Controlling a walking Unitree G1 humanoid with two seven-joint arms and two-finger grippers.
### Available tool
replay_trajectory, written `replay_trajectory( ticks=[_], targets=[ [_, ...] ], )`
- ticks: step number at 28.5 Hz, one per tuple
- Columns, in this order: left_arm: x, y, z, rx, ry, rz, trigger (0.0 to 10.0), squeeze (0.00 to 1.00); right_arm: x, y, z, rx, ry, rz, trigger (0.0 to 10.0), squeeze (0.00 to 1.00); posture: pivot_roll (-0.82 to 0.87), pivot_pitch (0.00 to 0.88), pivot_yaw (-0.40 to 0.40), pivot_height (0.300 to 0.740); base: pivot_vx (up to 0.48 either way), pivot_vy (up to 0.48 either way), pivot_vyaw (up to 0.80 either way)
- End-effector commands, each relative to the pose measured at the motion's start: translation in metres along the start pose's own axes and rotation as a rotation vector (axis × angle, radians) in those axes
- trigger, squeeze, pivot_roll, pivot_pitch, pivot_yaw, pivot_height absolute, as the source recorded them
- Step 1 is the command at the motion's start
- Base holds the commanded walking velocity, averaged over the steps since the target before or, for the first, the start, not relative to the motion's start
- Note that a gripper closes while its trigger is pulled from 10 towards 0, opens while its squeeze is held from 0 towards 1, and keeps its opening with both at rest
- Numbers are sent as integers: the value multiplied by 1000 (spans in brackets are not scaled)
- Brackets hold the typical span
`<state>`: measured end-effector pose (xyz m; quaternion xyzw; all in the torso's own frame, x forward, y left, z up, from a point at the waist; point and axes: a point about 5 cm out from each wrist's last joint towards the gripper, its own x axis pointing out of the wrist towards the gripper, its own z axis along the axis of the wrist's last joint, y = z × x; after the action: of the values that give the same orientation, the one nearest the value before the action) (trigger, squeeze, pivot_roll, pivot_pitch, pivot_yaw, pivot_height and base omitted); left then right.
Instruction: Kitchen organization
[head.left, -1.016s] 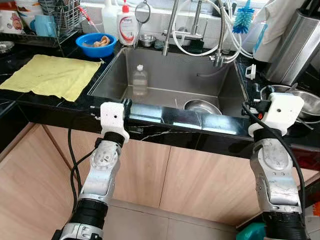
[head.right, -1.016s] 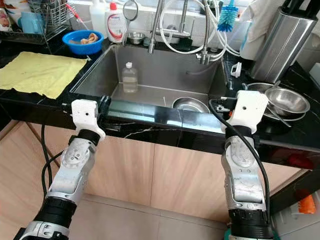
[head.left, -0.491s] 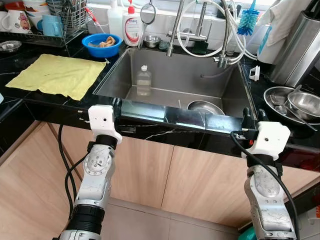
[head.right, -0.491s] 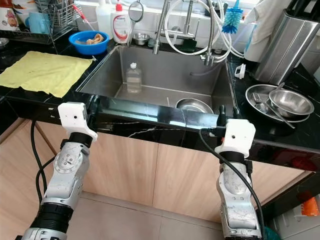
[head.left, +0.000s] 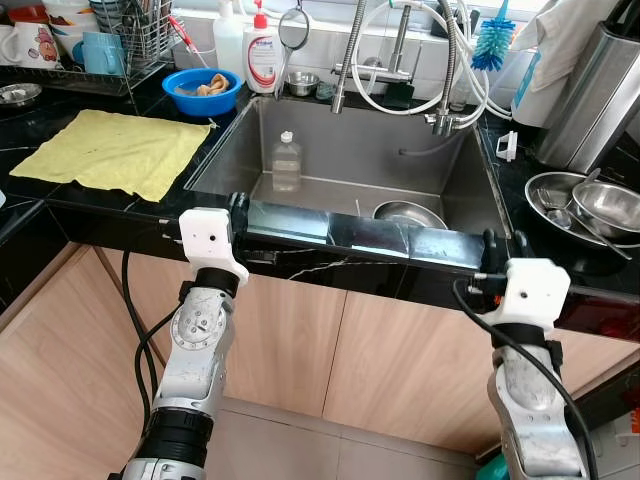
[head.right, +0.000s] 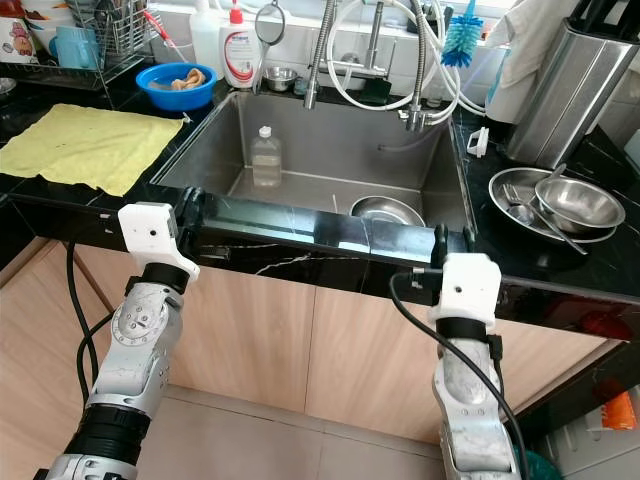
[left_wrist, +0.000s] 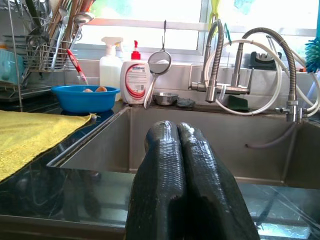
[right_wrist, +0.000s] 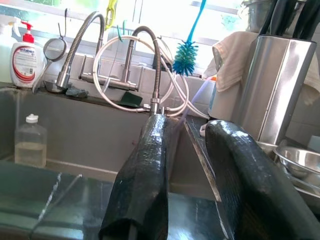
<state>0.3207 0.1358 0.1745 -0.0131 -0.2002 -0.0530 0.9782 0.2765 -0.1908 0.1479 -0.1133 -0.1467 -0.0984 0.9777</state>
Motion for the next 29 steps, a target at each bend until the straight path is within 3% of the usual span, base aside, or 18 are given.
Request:
replay_trajectory(
  ticks=[1, 9, 29],
  targets=[
    [4, -1, 2, 7, -10, -16, 10000, 0, 5, 0, 6, 2, -23, -9, 10000, 0, 65, 0, -23, 740, 0, 0, 0],
    [5, -6, 2, 3, -8, -31, 10000, 0, 8, -5, 8, -6, -29, -21, 10000, 0, 58, 0, -26, 740, 0, 0, 0],
    [4, -5, 2, 5, -10, -24, 10000, 0, 14, -6, 12, -8, -40, -14, 10000, 0, 63, 0, -42, 740, 295, 0, 0]
  ],
)
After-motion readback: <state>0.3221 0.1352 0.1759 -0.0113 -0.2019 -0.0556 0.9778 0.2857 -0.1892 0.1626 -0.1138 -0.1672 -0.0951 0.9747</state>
